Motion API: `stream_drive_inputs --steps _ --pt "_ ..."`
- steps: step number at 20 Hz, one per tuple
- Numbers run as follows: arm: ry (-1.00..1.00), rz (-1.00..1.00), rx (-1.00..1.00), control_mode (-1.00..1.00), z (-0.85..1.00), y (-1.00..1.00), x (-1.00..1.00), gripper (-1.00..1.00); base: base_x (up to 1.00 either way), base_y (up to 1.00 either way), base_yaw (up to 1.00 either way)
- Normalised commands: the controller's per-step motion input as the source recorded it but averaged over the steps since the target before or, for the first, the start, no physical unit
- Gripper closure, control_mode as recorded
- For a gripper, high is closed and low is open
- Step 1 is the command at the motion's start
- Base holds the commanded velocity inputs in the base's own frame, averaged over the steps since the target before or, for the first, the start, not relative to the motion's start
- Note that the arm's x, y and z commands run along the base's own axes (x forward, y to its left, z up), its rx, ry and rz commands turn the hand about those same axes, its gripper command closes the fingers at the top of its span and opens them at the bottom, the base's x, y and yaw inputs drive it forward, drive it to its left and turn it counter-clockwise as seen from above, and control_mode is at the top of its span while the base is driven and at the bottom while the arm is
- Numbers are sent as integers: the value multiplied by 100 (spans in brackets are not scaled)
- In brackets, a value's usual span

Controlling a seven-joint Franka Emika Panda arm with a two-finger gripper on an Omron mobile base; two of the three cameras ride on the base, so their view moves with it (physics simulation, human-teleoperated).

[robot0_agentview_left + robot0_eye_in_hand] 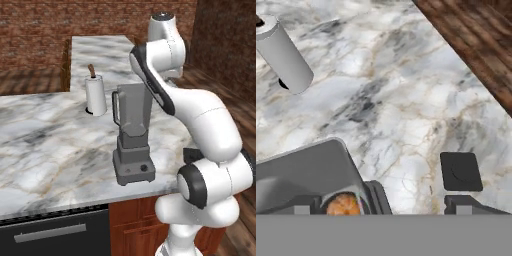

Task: Open the blender lid, put the tangerine in the blender, close the lid, and start the blender.

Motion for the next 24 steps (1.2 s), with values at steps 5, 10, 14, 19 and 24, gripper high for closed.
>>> stream_drive_inputs --steps 5,10,14,19,24 --pt "0 0 13 -100 -25 -100 -16 -100 0 0 0" --pt "1 0 16 -100 -69 -100 -13 -100 0 0 0" --pt "10 0 9 -100 -100 -100 -1 -100 0 0 0" --pt "19 0 0 -100 -100 -76 0 -100 0 0 0" --pt "25 0 0 -100 -100 -44 0 -100 0 0 0"
